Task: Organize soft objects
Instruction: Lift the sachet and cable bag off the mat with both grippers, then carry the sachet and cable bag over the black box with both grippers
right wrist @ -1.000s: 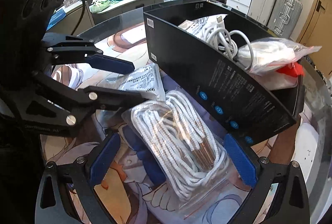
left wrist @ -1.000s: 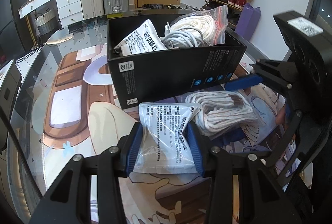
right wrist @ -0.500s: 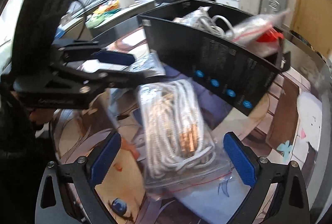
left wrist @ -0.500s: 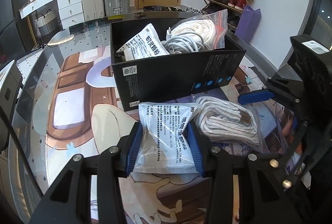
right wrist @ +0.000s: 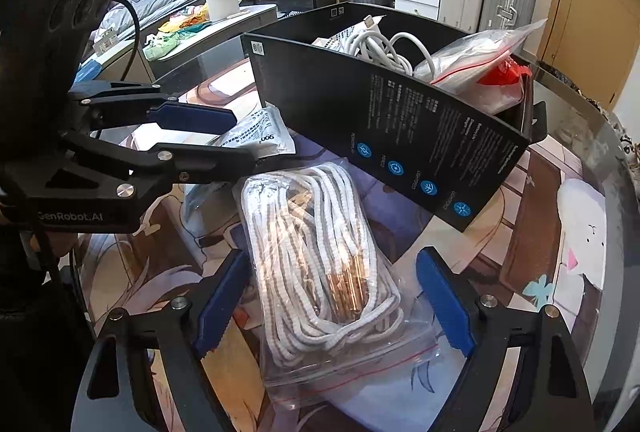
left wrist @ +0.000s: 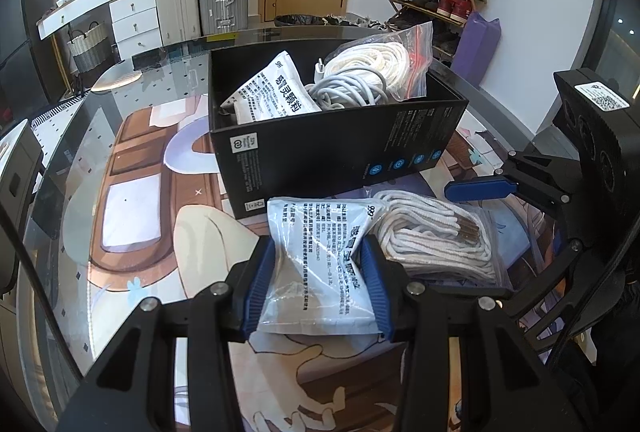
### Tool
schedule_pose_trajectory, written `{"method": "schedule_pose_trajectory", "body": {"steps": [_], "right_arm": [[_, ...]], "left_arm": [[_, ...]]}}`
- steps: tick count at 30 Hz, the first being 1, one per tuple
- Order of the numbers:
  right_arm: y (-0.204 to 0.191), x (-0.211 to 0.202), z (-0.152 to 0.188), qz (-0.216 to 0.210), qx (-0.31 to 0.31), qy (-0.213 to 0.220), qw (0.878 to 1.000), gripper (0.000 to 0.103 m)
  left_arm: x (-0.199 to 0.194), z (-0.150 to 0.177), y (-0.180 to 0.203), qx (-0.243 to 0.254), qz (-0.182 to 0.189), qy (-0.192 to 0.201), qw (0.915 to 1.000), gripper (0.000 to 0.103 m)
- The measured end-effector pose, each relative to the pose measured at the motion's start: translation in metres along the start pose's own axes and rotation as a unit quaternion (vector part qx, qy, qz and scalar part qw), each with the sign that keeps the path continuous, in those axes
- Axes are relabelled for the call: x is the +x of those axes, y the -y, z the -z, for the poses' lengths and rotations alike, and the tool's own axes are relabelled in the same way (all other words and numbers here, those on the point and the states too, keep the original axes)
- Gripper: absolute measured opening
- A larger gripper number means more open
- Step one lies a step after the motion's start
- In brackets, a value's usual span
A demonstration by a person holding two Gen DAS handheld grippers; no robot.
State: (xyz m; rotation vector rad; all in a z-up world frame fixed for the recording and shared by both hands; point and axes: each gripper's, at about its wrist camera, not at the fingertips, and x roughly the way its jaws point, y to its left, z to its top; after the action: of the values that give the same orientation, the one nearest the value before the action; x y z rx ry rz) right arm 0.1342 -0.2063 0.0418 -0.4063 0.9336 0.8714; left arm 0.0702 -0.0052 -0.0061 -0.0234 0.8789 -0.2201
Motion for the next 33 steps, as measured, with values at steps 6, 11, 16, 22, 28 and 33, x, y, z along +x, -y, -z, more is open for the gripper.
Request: {"method": "schedule_pose_trajectory", "body": {"steps": [6, 11, 16, 22, 28, 33], "right_arm": [[-0.007, -0.005, 0.006, 0.003, -0.011, 0.007, 1.000, 0.074], [-0.008, -0.009, 0.010, 0.000, -0.016, 0.008, 1.000, 0.056], [-0.010, -0.016, 0.010, -0.006, -0.023, 0.015, 1.000, 0.045], [-0.010, -0.029, 0.011, -0.010, -0.024, 0.031, 0.999, 0.042], [-0.010, -0.050, 0.010, -0.007, -0.030, 0.054, 0.998, 0.042], [-0.011, -0.072, 0.009, -0.002, -0.028, 0.077, 0.997, 0.042]], "left_arm": [[-0.005, -0.002, 0.002, 0.002, 0.001, 0.007, 1.0000, 0.043], [-0.009, -0.003, 0.001, 0.001, 0.002, 0.014, 0.9999, 0.043], [-0.016, -0.006, 0.001, 0.002, 0.004, 0.026, 0.9997, 0.043], [-0.028, -0.009, 0.001, 0.000, 0.009, 0.048, 0.9988, 0.043], [-0.040, -0.012, 0.001, -0.004, 0.013, 0.070, 0.9975, 0.043], [-0.051, -0.016, -0.002, -0.012, 0.012, 0.088, 0.9960, 0.043]]}}
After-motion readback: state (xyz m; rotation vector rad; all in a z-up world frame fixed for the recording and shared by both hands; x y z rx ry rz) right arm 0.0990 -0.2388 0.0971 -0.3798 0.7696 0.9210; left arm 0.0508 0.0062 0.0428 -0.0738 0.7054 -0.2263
